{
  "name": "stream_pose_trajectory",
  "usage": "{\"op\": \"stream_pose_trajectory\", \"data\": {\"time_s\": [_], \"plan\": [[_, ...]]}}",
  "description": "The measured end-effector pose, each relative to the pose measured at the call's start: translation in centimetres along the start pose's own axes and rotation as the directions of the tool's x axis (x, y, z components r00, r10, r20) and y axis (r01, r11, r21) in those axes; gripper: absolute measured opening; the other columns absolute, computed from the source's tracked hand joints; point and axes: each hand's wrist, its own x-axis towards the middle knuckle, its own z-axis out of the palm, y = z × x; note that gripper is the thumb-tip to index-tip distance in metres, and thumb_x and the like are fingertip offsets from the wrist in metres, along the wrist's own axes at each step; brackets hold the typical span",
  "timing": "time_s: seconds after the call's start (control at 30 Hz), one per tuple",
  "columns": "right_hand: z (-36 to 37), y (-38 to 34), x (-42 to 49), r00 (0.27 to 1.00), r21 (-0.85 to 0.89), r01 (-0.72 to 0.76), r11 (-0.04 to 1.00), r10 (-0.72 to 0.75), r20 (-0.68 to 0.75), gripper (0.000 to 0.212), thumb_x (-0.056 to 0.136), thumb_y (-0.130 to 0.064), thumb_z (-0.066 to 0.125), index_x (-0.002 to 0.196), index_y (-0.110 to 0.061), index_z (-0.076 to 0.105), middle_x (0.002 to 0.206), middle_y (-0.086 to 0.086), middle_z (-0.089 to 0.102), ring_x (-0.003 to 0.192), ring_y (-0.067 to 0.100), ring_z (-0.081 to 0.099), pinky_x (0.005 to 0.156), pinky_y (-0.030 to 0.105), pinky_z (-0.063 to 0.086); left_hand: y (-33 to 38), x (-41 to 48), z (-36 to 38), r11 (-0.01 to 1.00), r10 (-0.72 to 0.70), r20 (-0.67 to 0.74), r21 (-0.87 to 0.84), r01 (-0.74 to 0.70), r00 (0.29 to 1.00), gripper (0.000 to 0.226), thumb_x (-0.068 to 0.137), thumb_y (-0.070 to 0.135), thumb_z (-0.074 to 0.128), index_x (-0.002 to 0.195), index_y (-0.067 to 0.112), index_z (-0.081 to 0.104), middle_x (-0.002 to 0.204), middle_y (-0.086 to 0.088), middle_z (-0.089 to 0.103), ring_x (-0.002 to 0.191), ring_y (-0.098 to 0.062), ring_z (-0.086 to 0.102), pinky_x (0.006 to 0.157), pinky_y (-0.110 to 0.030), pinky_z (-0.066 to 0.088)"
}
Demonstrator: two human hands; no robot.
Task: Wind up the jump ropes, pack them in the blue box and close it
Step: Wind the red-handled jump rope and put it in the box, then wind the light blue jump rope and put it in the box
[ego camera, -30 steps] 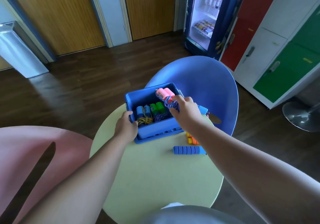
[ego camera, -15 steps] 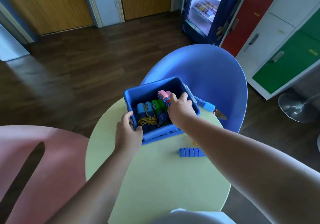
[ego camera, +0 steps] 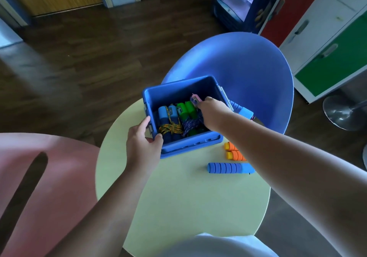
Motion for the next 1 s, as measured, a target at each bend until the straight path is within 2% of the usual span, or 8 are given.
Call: {"op": "stream_pose_trajectory", "data": {"time_s": [0.13, 0.33, 0.47, 0.57, 0.63, 0.8, 0.93, 1.0], "plan": [[0.0, 0.6, 0.0, 1.0, 0.063, -0.006, 0.998, 0.005, 0.01, 0.084, 0.087, 0.006, 0.051, 0.159, -0.026, 0.023, 0.122, 0.01, 0.046, 0.093, 0.034, 0.06, 0.065, 0.037, 0.047, 0.2, 0.0, 0.1, 1.0, -0.018, 0.003, 0.006, 0.018, 1.0, 0.06, 0.091, 0.012, 0.068, 0.147, 0.027, 0.054, 0.124, 0.003, 0.055, 0.071, 0.007, 0.059, 0.066, 0.004, 0.035], [-0.3, 0.8, -0.4, 0.999, 0.064, 0.007, 0.998, -0.01, 0.042, 0.081, 0.092, 0.001, 0.051, 0.161, -0.022, 0.017, 0.128, 0.009, 0.048, 0.081, 0.022, 0.049, 0.058, 0.032, 0.042, 0.9, -0.3, -0.2, 0.999, -0.045, 0.012, 0.028, 0.045, 0.999, 0.06, 0.093, 0.017, 0.066, 0.149, 0.031, 0.052, 0.128, 0.006, 0.055, 0.075, -0.006, 0.063, 0.076, -0.017, 0.041], [-0.2, 1.6, -1.3, 1.0, 0.102, 0.027, 0.994, -0.029, 0.009, 0.073, 0.093, -0.012, 0.058, 0.158, -0.027, 0.029, 0.127, 0.008, 0.054, 0.091, 0.026, 0.053, 0.074, 0.037, 0.056, 1.1, -0.9, -0.2, 0.999, -0.045, -0.003, 0.026, 0.045, 0.999, 0.054, 0.095, 0.02, 0.065, 0.147, 0.031, 0.053, 0.129, 0.007, 0.056, 0.075, -0.011, 0.064, 0.081, -0.026, 0.045], [0.2, 2.3, -2.6, 0.995, 0.187, 0.057, 0.981, -0.04, -0.092, 0.047, 0.093, -0.022, 0.061, 0.139, -0.03, 0.054, 0.123, 0.006, 0.056, 0.091, 0.025, 0.054, 0.069, 0.031, 0.047, 1.3, -1.9, -0.5, 0.999, -0.033, -0.044, 0.032, 0.034, 0.999, 0.048, 0.095, 0.019, 0.065, 0.142, 0.027, 0.056, 0.128, 0.004, 0.058, 0.081, -0.011, 0.061, 0.084, -0.026, 0.041], [0.1, 2.9, -3.8, 0.986, 0.259, 0.07, 0.963, -0.027, -0.166, 0.04, 0.093, -0.026, 0.059, 0.132, -0.029, 0.06, 0.124, 0.003, 0.057, 0.095, 0.023, 0.054, 0.072, 0.029, 0.043, 1.5, -2.9, -0.7, 1.0, -0.006, -0.09, 0.022, 0.008, 0.996, 0.044, 0.095, 0.018, 0.066, 0.138, 0.024, 0.058, 0.125, 0.002, 0.057, 0.077, -0.007, 0.058, 0.079, -0.024, 0.04], [0.1, 4.8, -8.0, 0.937, 0.464, 0.085, 0.882, 0.088, -0.339, 0.028, 0.091, -0.022, 0.062, 0.118, -0.025, 0.07, 0.109, 0.0, 0.06, 0.091, 0.018, 0.058, 0.081, 0.034, 0.051, 2.2, -5.7, -0.2, 0.998, 0.038, -0.197, -0.04, -0.047, 0.98, 0.034, 0.093, 0.012, 0.065, 0.125, 0.022, 0.059, 0.113, 0.002, 0.056, 0.072, -0.007, 0.054, 0.065, -0.014, 0.037], [1.1, 7.4, -10.9, 0.892, 0.575, 0.06, 0.816, 0.215, -0.397, 0.02, 0.09, -0.018, 0.063, 0.107, -0.023, 0.074, 0.101, -0.003, 0.064, 0.089, 0.018, 0.06, 0.08, 0.03, 0.049, 2.4, -8.4, 2.0, 0.987, 0.108, -0.159, -0.1, -0.124, 0.981, 0.028, 0.093, 0.007, 0.064, 0.116, 0.024, 0.059, 0.102, -0.001, 0.061, 0.07, -0.009, 0.055, 0.065, -0.009, 0.039], [2.0, 8.9, -11.5, 0.883, 0.619, 0.012, 0.785, 0.282, -0.375, 0.018, 0.09, -0.017, 0.063, 0.103, -0.022, 0.074, 0.102, -0.005, 0.068, 0.091, 0.016, 0.062, 0.079, 0.027, 0.046, 2.5, -9.9, 3.5, 0.989, 0.077, -0.081, -0.118, -0.086, 0.994, 0.026, 0.094, 0.009, 0.064, 0.115, 0.024, 0.059, 0.099, 0.001, 0.061, 0.072, -0.012, 0.058, 0.066, -0.011, 0.041]]}}
